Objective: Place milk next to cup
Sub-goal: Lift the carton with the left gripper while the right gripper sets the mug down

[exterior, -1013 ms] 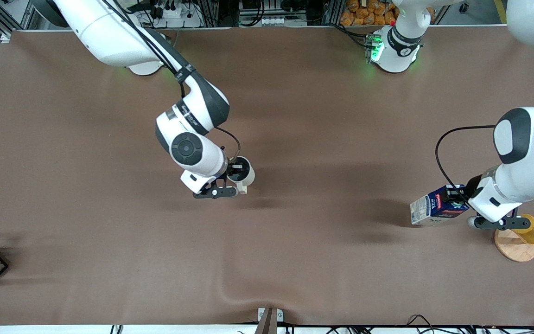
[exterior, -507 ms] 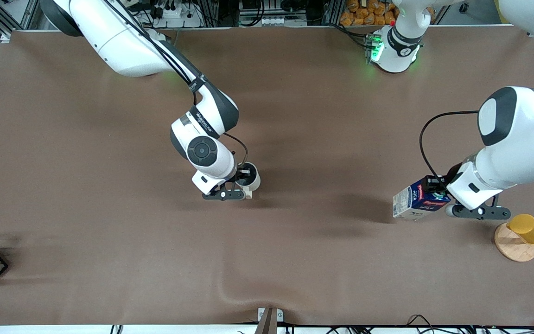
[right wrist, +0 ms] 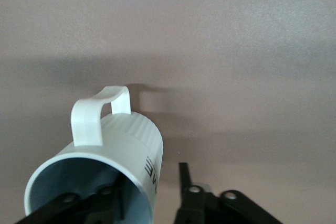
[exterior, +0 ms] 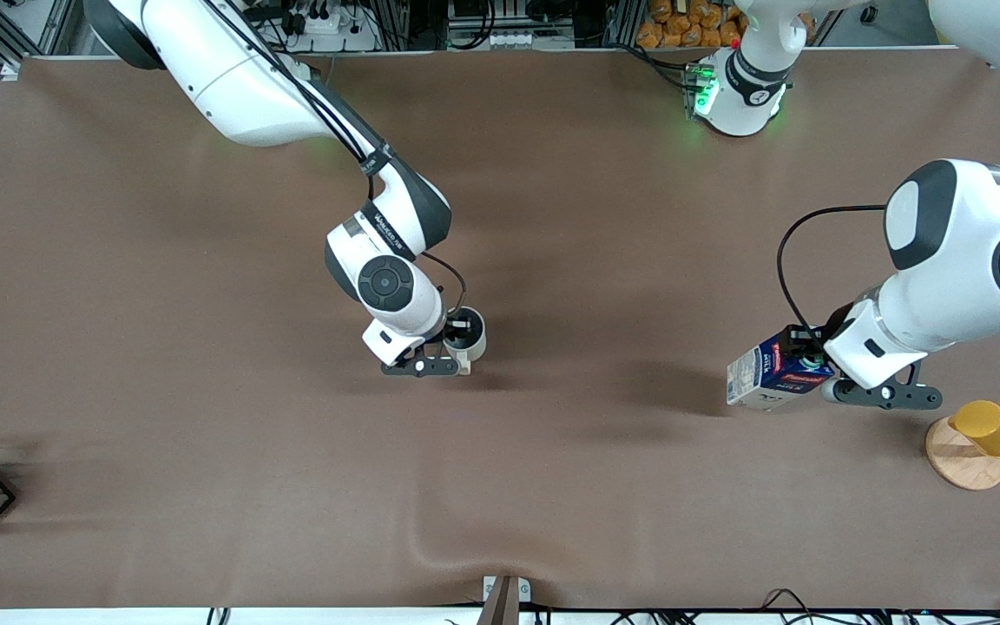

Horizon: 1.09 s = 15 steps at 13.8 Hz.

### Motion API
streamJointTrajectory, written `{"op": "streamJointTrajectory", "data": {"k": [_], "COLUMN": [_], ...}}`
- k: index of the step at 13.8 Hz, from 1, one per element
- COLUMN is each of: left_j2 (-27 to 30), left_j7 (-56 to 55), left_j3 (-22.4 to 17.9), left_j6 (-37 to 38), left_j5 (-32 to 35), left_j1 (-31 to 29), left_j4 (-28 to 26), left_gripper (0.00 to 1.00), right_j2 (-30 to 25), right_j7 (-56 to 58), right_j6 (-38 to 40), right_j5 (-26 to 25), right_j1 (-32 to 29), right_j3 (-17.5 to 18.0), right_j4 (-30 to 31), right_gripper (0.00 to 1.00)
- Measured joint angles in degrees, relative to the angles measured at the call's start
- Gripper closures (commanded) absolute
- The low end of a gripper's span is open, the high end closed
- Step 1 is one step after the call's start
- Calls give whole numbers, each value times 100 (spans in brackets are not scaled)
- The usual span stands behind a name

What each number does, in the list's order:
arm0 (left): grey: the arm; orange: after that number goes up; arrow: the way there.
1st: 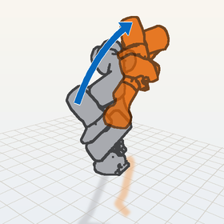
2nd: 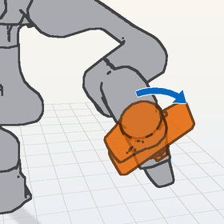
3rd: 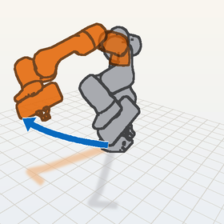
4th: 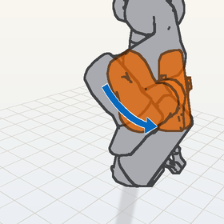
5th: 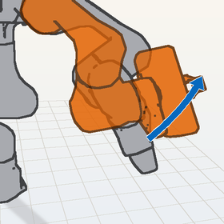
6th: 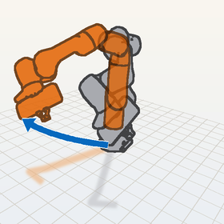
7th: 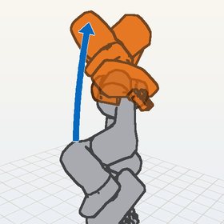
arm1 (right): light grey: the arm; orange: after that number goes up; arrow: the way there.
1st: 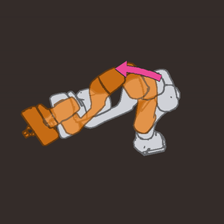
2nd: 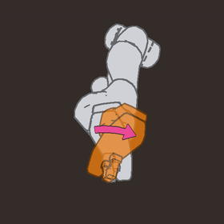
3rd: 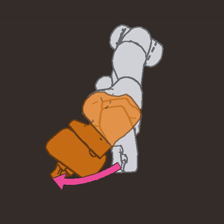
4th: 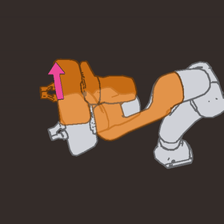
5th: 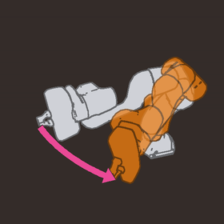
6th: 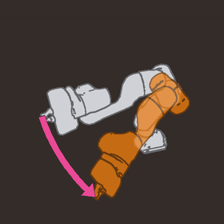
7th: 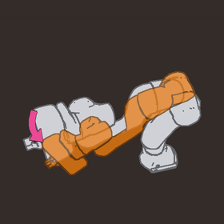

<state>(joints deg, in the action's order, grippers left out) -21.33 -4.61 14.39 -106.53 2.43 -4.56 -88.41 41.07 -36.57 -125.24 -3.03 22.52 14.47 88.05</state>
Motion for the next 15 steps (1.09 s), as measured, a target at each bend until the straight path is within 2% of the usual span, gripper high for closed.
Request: {"op": "streamJointTrajectory", "data": {"k": [5, 15], "left_j2": [1, -66], "left_j7": [-69, -2156], "left_j3": [29, 107], "left_j6": [0, 82], "left_j5": [0, -5], "left_j1": [128, 1827], "left_j4": [127, 100], "left_gripper": [50, 50], "right_j2": [-142, -672], "right_j7": [-8, -42], "right_j6": [93, 547], "right_j5": [1, 251], "right_j1": [0, -226], "right_j3": [-2, -11], "right_j4": [-103, -132], "right_gripper": [0, 0]}}
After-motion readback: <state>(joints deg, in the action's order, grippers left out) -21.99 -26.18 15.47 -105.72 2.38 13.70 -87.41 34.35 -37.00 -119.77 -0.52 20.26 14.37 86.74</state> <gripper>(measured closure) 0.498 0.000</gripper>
